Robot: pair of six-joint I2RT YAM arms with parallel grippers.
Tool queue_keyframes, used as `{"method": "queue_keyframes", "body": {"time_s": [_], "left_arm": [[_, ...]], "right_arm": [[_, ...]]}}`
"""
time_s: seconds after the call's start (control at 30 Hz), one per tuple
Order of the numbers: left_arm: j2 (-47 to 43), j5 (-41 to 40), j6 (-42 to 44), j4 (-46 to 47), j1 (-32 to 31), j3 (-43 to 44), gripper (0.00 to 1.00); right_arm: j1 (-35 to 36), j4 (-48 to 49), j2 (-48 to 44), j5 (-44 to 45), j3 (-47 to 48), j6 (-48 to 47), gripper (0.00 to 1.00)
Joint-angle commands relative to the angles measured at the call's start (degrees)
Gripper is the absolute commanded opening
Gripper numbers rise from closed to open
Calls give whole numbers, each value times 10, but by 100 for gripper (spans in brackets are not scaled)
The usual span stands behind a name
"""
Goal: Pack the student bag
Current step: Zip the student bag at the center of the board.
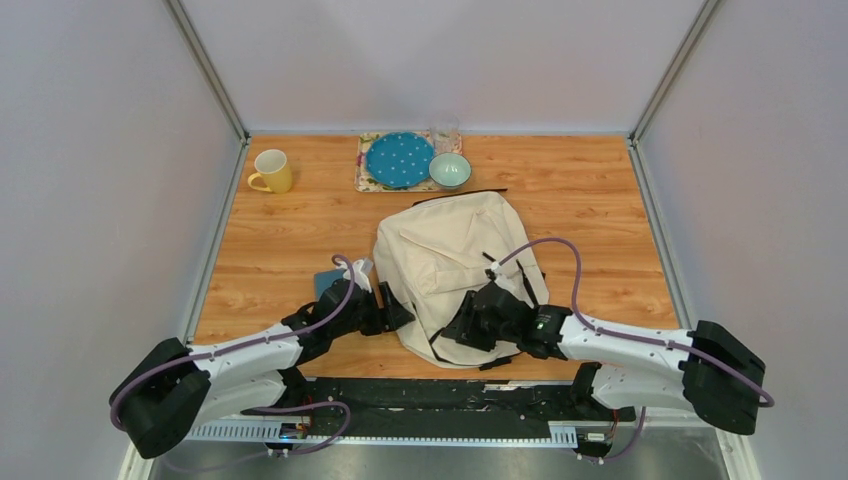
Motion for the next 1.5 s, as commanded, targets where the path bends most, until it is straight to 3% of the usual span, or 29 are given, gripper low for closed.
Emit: {"method": "queue_keyframes", "body": {"time_s": [0.0, 0.2, 0.43, 0.67, 0.87, 1.03, 1.17, 1.23, 1.33, 1.47], "left_arm": [[14, 32, -9, 64, -2, -5, 70], [32, 56, -12, 86, -2, -8, 53], [39, 72, -10, 94, -2, -6, 42], [38, 81, -10, 95, -2, -9, 34], [35, 86, -11, 97, -2, -14, 30], [32, 86, -12, 98, -2, -16, 29], [33, 87, -11, 100, -2, -12, 29], [36, 89, -10, 100, -2, -10, 28], [39, 95, -9, 102, -2, -5, 27], [42, 99, -9, 104, -2, -1, 26]], "right_arm": [[6, 64, 39, -6, 35, 11, 47], [7, 79, 78, -2, 51, 16, 48], [7, 92, 104, 5, 49, 34, 45], [7, 100, 122, 7, 55, 38, 25], [7, 83, 126, 24, 58, 39, 16], [7, 66, 129, 42, 62, 37, 16], [8, 28, 140, 60, 80, 30, 36], [8, 6, 152, 68, 95, 24, 40], [12, -6, 165, 75, 107, 20, 40], [18, -28, 198, 80, 129, 12, 26]]}}
